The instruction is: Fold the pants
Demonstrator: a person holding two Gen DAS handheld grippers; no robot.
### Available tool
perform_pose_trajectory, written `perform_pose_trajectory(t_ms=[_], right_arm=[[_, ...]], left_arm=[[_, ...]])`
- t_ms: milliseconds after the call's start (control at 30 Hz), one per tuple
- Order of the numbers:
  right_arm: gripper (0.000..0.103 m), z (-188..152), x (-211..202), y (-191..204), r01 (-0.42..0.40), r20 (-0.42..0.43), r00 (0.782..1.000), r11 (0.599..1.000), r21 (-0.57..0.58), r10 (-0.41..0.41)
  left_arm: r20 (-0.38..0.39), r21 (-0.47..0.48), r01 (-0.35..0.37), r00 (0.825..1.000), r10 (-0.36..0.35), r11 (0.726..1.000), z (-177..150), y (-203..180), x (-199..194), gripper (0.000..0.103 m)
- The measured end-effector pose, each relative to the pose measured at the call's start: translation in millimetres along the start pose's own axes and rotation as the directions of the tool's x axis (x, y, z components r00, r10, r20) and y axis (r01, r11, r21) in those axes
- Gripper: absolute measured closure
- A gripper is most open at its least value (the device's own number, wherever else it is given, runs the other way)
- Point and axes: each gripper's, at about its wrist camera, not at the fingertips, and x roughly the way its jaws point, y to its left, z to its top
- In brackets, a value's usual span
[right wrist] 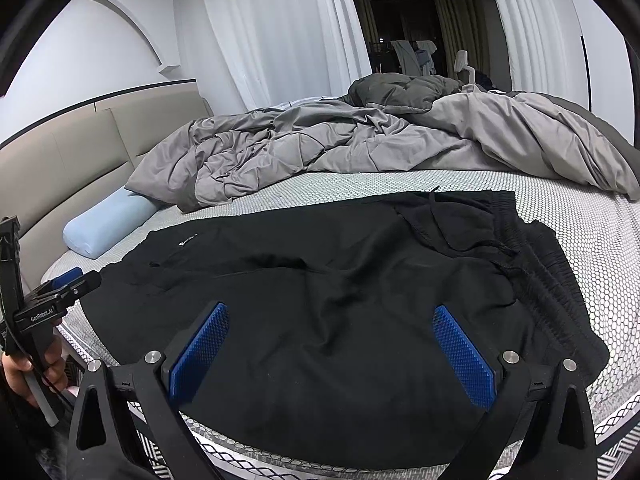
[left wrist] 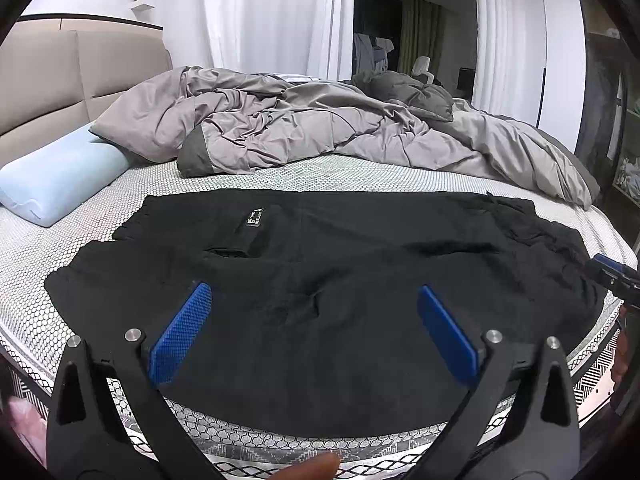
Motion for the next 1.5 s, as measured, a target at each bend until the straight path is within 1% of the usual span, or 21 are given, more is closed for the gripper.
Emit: perform_pose_trajectory(t_ms=[1400,1500], right_arm=[[0.000,-0.5,-3.1,-3.0,0.002,-0.005,1.000,1.000,-0.003,-0.002],[0.000,-0.4,-2.3,-2.3,0.001,-0.006,1.000,1.000,-0.003,-0.001]], left_arm=[[-0.001,0.004,-0.006,1.000,0.006,1.000,-0.9,-2.1,1.3,0.001],[0.003,0.004,-0.010,1.000,0.010,1.000,-0.7,1.1,-5.4,0.001]])
